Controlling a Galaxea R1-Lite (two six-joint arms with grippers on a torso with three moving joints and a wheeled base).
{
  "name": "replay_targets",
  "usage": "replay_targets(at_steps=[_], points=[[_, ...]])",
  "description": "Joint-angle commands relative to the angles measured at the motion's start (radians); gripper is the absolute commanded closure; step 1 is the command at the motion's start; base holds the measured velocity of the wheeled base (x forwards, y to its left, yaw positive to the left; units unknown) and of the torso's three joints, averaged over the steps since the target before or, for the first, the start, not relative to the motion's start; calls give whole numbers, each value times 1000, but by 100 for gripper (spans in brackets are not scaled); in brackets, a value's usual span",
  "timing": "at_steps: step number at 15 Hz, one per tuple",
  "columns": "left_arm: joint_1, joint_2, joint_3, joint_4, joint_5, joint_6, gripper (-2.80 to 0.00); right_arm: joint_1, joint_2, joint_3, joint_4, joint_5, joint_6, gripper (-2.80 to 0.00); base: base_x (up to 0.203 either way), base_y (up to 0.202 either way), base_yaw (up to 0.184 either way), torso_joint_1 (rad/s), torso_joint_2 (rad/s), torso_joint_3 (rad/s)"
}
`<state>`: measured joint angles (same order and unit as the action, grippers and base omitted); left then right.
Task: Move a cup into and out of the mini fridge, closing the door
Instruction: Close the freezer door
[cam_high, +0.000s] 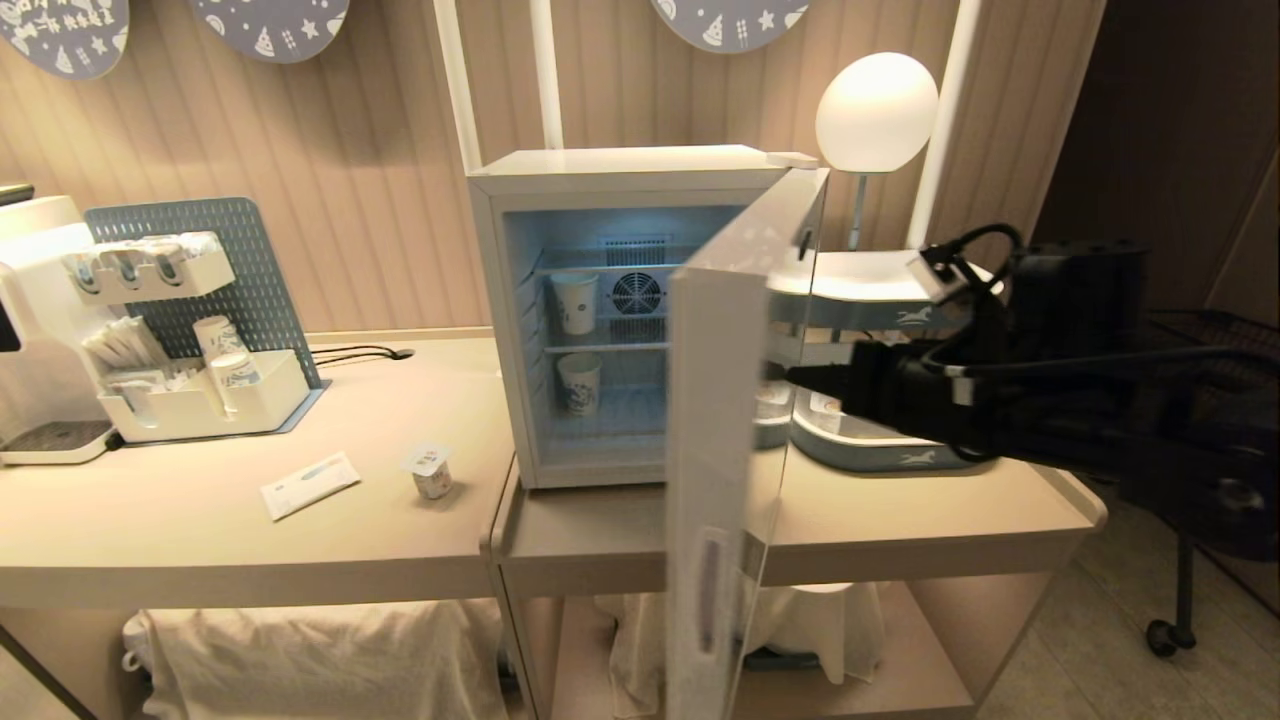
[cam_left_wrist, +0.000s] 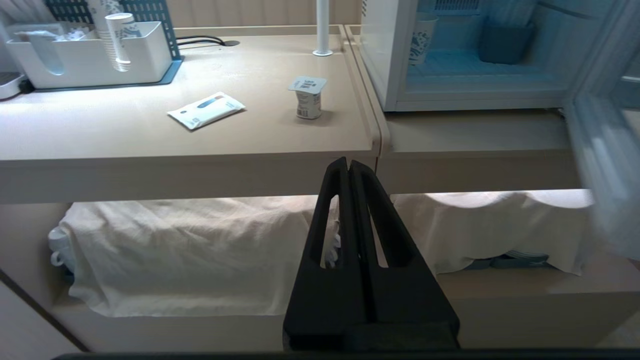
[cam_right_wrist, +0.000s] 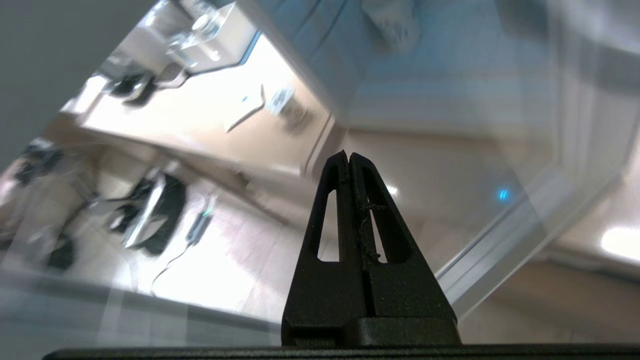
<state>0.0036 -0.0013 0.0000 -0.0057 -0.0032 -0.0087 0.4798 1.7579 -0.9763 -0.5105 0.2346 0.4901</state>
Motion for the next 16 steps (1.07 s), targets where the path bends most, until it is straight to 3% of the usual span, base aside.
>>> replay_targets(at_steps=[1,6,8,13,16], points=[[1,1,2,0,0,0,0,66,180,-160,22,-108,-9,0,0,0,0,0,0,0],[1,1,2,0,0,0,0,123,436,-736,321,-288,-137,0,0,0,0,0,0,0],[1,1,2,0,0,0,0,147,539,-896,441,-392,-193,0,0,0,0,0,0,0],[0,1,2,-1,0,0,0,164,475,-832,481,-448,-207,0,0,0,0,0,0,0],[1,1,2,0,0,0,0,163,329,-676,446,-484,-205,0,0,0,0,0,0,0]])
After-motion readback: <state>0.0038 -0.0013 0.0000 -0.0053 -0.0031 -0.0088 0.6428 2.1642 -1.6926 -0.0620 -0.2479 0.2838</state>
